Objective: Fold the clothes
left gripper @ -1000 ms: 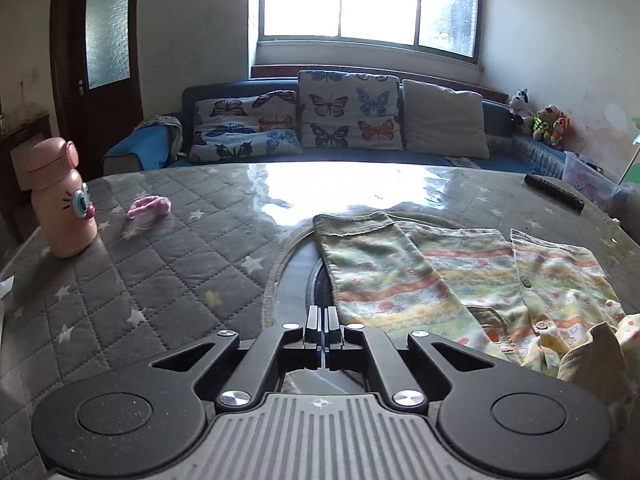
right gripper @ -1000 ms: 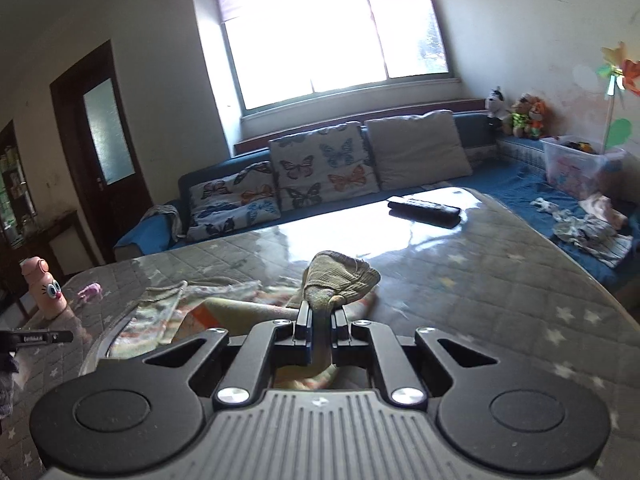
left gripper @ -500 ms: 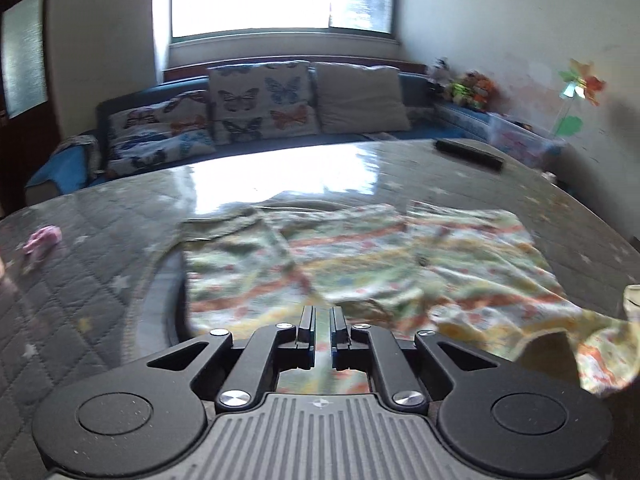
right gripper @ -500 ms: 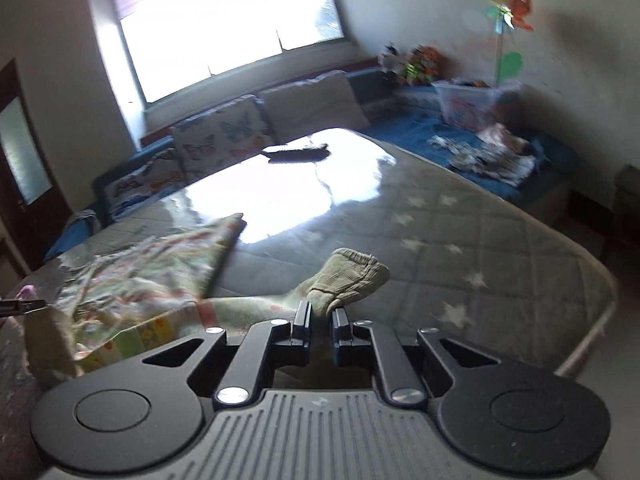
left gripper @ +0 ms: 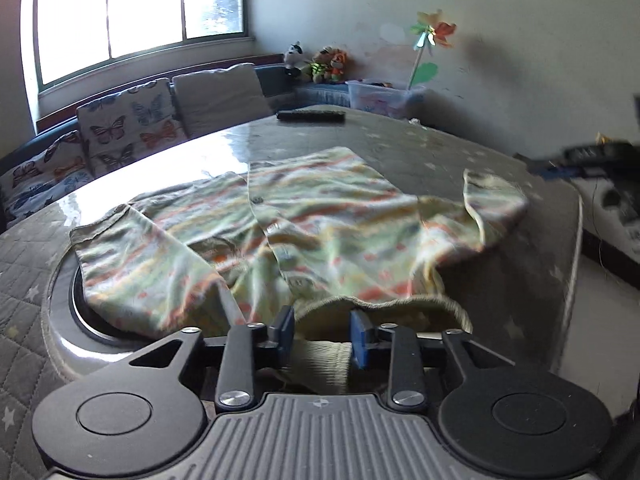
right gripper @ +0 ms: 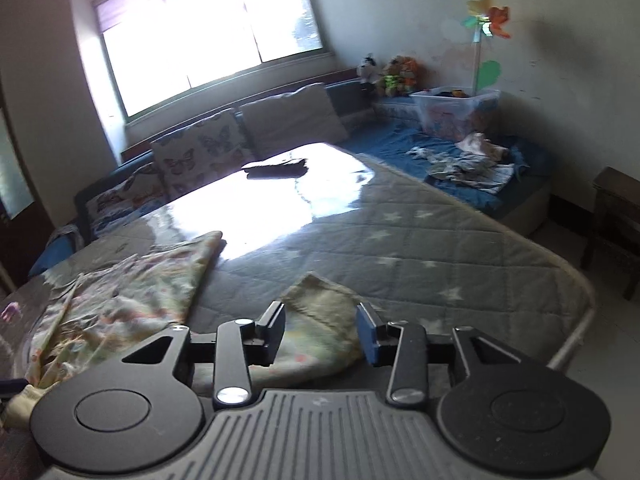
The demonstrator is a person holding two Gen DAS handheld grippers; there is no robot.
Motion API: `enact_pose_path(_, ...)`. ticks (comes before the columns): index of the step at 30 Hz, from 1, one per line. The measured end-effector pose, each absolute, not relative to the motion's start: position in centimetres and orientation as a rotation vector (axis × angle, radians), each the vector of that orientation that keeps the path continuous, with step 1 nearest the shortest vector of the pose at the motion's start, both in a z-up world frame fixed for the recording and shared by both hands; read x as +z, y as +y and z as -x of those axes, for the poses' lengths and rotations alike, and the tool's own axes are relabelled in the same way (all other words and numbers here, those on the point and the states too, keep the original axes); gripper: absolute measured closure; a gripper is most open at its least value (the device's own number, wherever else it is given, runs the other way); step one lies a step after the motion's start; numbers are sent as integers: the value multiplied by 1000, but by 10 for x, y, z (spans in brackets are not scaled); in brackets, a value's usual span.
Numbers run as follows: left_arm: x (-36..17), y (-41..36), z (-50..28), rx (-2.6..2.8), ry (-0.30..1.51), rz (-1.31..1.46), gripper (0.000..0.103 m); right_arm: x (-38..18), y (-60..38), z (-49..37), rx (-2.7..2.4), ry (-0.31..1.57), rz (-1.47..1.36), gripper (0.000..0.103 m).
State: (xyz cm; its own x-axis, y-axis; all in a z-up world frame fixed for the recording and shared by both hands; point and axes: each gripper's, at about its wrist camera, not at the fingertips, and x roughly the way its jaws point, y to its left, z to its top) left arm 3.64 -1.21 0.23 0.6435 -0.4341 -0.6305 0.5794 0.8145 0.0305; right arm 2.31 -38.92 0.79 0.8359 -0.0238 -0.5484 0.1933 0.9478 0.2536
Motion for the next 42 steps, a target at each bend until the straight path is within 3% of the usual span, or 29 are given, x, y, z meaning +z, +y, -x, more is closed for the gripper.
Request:
enact_pose_path(14, 39, 5, -19, -541, 542, -184, 50, -13, -316, -80, -54, 659, -113, 21)
enact_pose_path(19, 40, -25, -44, -556, 549, -155, 49, -20, -304, -64, -98, 700, 6, 21)
enact_pose_path(30, 20, -101, -73, -680, 612, -207, 49, -8, -351, -19, -254, 687, -55, 22)
enact_pose_path(42, -6, -132, -51, -815, 660, -255, 50, -10, -371, -101, -137, 681, -140, 56)
